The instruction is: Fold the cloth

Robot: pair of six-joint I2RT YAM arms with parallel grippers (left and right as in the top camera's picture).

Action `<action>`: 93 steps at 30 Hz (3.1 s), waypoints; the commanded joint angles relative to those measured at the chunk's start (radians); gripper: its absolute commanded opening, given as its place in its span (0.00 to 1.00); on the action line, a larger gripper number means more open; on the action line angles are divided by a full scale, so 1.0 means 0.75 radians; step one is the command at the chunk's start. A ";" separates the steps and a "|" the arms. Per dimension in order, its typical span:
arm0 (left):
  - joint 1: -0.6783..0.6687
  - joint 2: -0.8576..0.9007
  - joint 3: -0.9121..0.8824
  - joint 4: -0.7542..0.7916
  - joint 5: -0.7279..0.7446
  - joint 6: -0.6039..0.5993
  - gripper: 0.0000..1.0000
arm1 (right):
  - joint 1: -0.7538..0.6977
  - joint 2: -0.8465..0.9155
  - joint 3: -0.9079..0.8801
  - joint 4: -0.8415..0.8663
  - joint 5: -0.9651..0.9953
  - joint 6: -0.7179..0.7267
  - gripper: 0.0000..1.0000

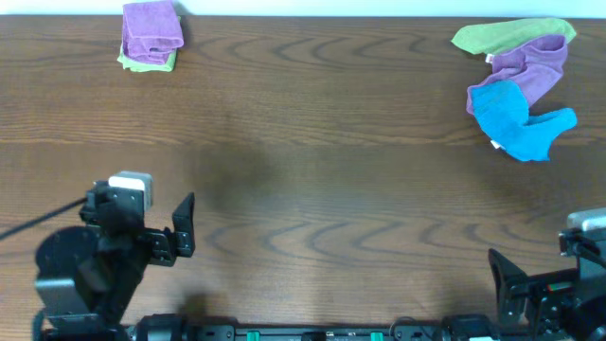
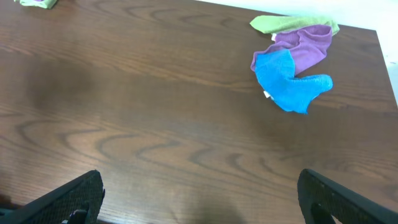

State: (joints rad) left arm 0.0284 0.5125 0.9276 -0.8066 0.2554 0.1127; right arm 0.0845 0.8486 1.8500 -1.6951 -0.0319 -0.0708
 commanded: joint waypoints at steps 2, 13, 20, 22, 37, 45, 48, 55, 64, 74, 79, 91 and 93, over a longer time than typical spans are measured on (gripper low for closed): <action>-0.008 -0.150 -0.248 0.138 0.050 0.026 0.95 | 0.011 -0.004 -0.004 -0.003 0.007 -0.017 0.99; -0.007 -0.516 -0.786 0.367 0.070 -0.117 0.95 | 0.011 -0.004 -0.004 -0.003 0.007 -0.017 0.99; -0.007 -0.599 -0.936 0.450 0.065 -0.127 0.95 | 0.011 -0.004 -0.004 -0.003 0.007 -0.017 0.99; -0.006 -0.610 -0.965 0.468 0.065 -0.127 0.95 | 0.011 -0.004 -0.004 -0.003 0.007 -0.017 0.99; -0.004 -0.679 -1.085 0.563 -0.027 -0.135 0.95 | 0.011 -0.004 -0.004 -0.003 0.007 -0.017 0.99; -0.004 -0.678 -1.085 0.563 -0.030 -0.110 0.95 | 0.011 -0.004 -0.004 -0.003 0.007 -0.017 0.99; -0.004 -0.678 -1.085 0.563 -0.030 -0.110 0.95 | 0.011 -0.004 -0.004 -0.003 0.007 -0.017 0.99; -0.004 -0.678 -1.085 0.563 -0.030 -0.110 0.95 | 0.011 -0.004 -0.004 -0.003 0.007 -0.017 0.99; -0.004 -0.678 -1.085 0.563 -0.030 -0.110 0.95 | 0.011 -0.004 -0.004 -0.003 0.007 -0.017 0.99; -0.004 -0.678 -1.085 0.563 -0.030 -0.110 0.95 | -0.011 -0.038 -0.057 0.046 0.031 -0.017 0.99; -0.004 -0.678 -1.085 0.563 -0.030 -0.110 0.95 | -0.037 -0.219 -0.347 0.290 -0.032 -0.017 0.99; -0.004 -0.678 -1.085 0.563 -0.030 -0.110 0.95 | -0.065 -0.606 -1.200 0.863 -0.073 -0.012 0.99; -0.004 -0.678 -1.085 0.563 -0.030 -0.110 0.95 | -0.078 -0.679 -1.335 0.938 -0.073 -0.012 0.99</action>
State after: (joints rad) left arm 0.0277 0.0109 0.1360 -0.3828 0.2462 0.0235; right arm 0.0460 0.3973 0.9298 -1.0256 -0.0780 -0.0734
